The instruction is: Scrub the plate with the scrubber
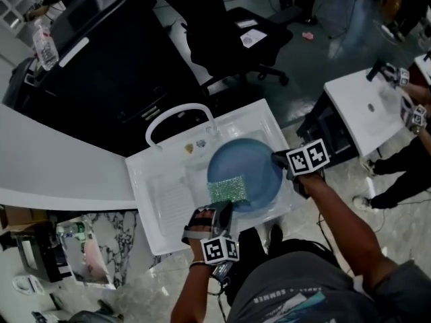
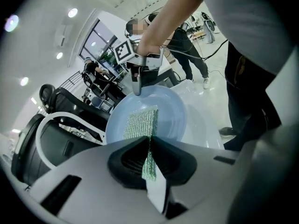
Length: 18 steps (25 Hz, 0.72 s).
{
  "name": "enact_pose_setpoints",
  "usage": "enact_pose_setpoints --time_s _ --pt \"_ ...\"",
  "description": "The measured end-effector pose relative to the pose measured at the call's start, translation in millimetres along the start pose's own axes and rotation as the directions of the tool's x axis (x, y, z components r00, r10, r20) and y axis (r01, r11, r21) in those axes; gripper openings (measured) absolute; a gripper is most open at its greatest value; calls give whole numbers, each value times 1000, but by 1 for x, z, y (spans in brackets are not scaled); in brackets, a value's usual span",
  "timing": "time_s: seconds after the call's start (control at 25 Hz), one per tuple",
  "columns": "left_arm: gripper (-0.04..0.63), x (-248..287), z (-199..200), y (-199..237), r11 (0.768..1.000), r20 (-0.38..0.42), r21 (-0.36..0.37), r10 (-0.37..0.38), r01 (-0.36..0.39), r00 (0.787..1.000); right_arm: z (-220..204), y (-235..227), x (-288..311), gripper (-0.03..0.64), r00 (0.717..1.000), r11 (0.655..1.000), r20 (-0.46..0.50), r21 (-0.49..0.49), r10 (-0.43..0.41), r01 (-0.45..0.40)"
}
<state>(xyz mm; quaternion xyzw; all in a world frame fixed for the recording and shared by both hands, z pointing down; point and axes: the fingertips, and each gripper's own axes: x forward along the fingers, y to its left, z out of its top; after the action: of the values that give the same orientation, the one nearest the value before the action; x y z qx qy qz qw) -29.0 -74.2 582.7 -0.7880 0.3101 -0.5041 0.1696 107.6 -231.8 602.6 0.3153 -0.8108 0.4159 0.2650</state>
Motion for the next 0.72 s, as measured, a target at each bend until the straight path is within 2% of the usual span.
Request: enact_pose_setpoints --time_s 0.36,0.72 --pt "31 -32 -37 29 994 -55 -39 95 -98 994 9 -11 3 44 1000 1000 3 9 -14 14" --pt "31 -36 -120 47 982 -185 -116 125 -149 975 5 -10 -1 44 1000 1000 -16 7 -9 9"
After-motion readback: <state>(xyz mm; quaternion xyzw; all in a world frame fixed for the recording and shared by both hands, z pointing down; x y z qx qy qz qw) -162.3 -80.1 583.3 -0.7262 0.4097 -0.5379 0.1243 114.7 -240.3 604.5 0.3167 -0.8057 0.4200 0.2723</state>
